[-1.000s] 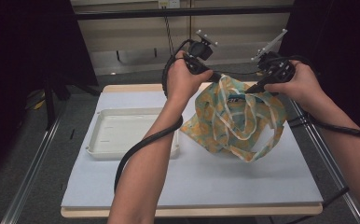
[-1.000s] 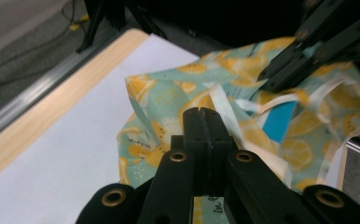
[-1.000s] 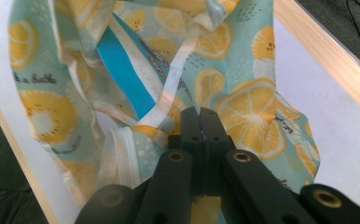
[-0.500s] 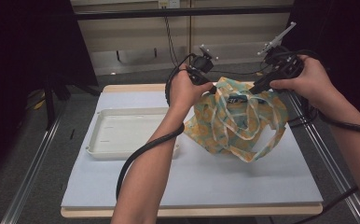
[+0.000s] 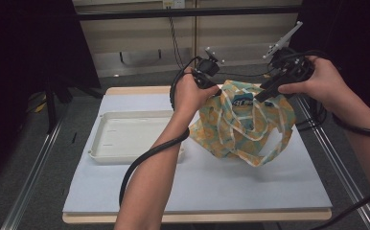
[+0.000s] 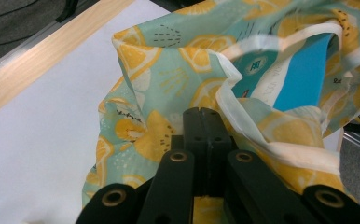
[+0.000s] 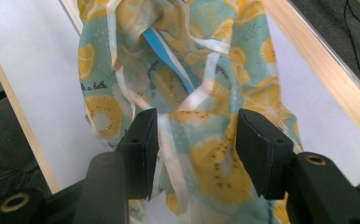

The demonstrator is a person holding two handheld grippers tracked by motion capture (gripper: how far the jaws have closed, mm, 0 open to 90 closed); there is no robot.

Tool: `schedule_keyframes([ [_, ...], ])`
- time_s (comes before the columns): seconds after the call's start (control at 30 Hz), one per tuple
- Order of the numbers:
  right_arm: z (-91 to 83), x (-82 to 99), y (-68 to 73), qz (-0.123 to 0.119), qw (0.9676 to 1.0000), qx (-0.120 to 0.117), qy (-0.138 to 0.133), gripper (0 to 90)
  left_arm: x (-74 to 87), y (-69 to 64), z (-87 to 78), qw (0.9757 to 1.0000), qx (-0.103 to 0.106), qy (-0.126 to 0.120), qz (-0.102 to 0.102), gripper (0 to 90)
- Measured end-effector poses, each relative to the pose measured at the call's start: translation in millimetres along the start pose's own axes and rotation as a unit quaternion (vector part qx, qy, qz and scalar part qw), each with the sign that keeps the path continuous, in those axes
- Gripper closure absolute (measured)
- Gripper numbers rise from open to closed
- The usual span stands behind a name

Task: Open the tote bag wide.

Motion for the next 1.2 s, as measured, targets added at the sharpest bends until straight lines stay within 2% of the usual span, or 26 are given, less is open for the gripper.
schedule_keyframes([
  [0.07,7.5,0.7,1.4,-0.005,1.0000,-0.005,0.003,51.3,0.5,-0.5,-0.1,1.0000,0.001,0.002,0.003,90.0],
  [0.1,13.4,1.3,2.5,-0.010,0.9999,0.003,0.010,58.2,0.8,-0.6,-0.3,1.0000,0.001,0.002,0.004,90.0],
  [0.17,16.7,1.0,3.6,-0.019,0.9997,0.005,0.012,63.7,1.0,-0.5,-0.5,1.0000,0.003,0.002,0.006,90.0],
  [0.3,17.3,-0.6,1.4,-0.018,0.9996,0.014,0.017,78.7,1.2,-0.5,-0.5,1.0000,0.004,-0.002,0.005,90.0],
  [0.4,12.3,-4.4,-0.2,-0.013,0.9997,0.013,0.013,83.0,1.8,-0.5,-1.0,1.0000,0.004,-0.004,0.001,90.0],
  [0.47,6.4,-8.6,-1.6,-0.003,1.0000,0.009,0.000,84.8,2.1,0.3,-1.7,1.0000,0.005,0.001,0.005,90.0],
  [0.67,-13.1,-20.3,-10.4,0.027,0.9987,0.008,-0.043,87.6,5.4,2.2,-2.6,0.9999,0.007,-0.009,-0.009,90.0],
  [0.77,-13.7,-23.0,-15.2,0.039,0.9976,0.004,-0.058,87.9,7.4,4.3,-3.2,0.9999,0.007,-0.007,-0.007,90.0],
  [0.83,-8.5,-22.5,-17.3,0.050,0.9971,0.006,-0.056,87.9,9.4,5.7,-3.1,0.9999,0.010,-0.009,-0.010,90.0],
  [0.9,-4.4,-21.7,-17.9,0.052,0.9972,0.005,-0.054,87.9,10.8,6.4,-4.2,0.9999,0.008,-0.009,-0.012,90.0],
  [1.0,8.8,-17.4,-16.6,0.052,0.9979,0.000,-0.038,87.8,12.2,7.1,-6.7,0.9997,0.011,-0.014,-0.014,90.0],
  [1.03,16.4,-14.3,-13.3,0.050,0.9984,-0.002,-0.025,87.9,13.4,7.5,-8.8,0.9997,0.012,-0.015,-0.015,90.0],
  [1.1,19.2,-13.3,-12.1,0.049,0.9985,-0.004,-0.023,87.8,13.9,8.2,-9.9,0.9997,0.006,-0.019,-0.015,83.0],
  [1.2,24.7,-10.9,-9.6,0.047,0.9987,-0.005,-0.017,87.8,16.1,8.9,-15.8,0.9994,0.005,-0.025,-0.024,81.2],
])
Point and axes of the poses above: each handheld gripper's, and its own axes: z roughly forward along the jaws, x roughly out of its underside, y roughly to its left, the point moved 4 cm from there along z, roughly forward along the jaws, and after that the axes turned 9 degrees about x, right-handed, at the moved point
